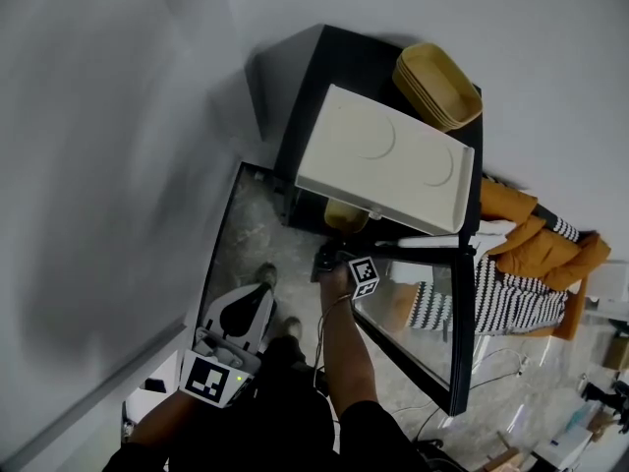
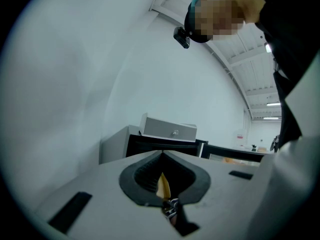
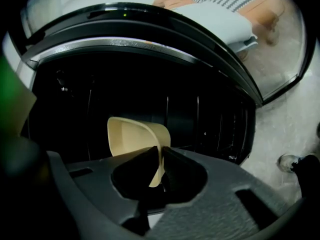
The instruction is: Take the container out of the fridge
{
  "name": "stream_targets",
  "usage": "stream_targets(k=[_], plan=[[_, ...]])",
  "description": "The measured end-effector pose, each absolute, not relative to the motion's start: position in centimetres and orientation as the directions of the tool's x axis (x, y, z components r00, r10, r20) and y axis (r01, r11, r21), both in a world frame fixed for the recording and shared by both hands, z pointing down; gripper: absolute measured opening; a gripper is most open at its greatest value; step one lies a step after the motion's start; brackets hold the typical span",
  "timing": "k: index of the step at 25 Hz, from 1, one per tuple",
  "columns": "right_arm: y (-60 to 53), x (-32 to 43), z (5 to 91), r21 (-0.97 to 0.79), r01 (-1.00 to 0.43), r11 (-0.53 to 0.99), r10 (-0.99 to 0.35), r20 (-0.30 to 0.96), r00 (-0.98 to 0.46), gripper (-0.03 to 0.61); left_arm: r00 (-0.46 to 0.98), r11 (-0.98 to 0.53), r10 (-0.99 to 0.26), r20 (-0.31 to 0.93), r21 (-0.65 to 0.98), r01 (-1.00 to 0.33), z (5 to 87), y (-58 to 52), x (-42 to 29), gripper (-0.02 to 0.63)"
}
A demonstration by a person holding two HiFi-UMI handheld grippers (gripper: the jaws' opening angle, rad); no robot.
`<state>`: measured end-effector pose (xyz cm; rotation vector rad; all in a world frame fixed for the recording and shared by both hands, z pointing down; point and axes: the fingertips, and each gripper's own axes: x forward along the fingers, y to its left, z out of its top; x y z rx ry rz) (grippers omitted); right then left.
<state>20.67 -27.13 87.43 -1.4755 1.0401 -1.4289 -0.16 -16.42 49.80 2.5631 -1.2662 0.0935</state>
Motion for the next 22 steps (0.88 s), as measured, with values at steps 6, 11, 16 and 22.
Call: stream_targets(k=[6,11,16,22], plan=[[-25.6,20.4,87.7,-0.923,0.004,-0.386,-0.923,0.386,0.007,0.014,0.603,-0.564,-0.778,0.174,0.228,-0.794,49.3,-15.8,-0.1,0.003],[-24.6,20.0,87.1,-0.915,0.030,-0.402,-0.916,0.402,-0.004,0.014,0.585,-0.556,-0.803,0.114,0.211,-0.804,48.0,-15.7,0.1,0.003],[-22.6,19.5,86.5,-0.899,0.025,-0.438,-0.899,0.437,-0.029,0.014,0.589,-0.572,-0.808,0.032,0.201,-0.795,46.4,-14.8,0.9,0.003],[-19.2,19.1,85.4,-0.890,0.017,-0.456,-0.889,0.455,-0.054,0.014,0.600,-0.573,-0.792,0.113,0.202,-0.794,48.2,-11.8,1.7,0.003]])
